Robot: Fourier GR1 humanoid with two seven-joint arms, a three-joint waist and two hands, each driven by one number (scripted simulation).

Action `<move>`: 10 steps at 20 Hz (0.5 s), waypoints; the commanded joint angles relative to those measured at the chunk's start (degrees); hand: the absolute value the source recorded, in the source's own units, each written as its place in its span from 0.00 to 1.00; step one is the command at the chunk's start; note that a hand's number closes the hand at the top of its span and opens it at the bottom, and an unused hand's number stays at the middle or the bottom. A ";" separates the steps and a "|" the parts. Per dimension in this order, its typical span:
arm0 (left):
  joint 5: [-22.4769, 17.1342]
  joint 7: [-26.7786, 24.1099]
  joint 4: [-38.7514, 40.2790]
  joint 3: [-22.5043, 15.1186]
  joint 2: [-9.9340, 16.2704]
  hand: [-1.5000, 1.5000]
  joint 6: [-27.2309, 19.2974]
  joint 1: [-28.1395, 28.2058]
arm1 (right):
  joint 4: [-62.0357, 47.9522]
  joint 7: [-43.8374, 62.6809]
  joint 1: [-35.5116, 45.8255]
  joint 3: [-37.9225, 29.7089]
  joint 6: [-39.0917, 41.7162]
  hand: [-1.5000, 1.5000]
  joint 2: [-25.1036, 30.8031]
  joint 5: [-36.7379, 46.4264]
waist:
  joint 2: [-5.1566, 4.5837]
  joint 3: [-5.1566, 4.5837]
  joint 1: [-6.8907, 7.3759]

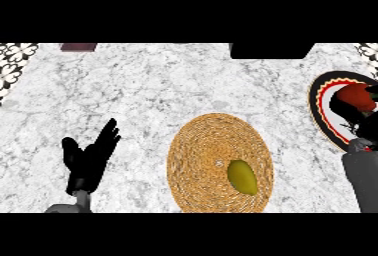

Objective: Pick the bell pepper from the placemat and place it in the plate

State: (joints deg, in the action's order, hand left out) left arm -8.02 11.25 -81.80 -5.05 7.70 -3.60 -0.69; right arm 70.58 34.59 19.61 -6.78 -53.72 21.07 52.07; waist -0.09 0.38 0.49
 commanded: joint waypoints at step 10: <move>0.42 3.08 -0.70 -0.42 -0.67 0.50 0.06 -0.37 | -28.87 -24.84 7.86 -12.85 6.39 1.00 12.31 -29.16 | -0.60 -0.16 1.02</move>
State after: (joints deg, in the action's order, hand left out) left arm -6.87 11.93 -82.91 -5.90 6.46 -4.18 -0.41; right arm 49.53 9.84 25.93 -16.18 -53.48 30.46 27.61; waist -0.33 0.37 1.29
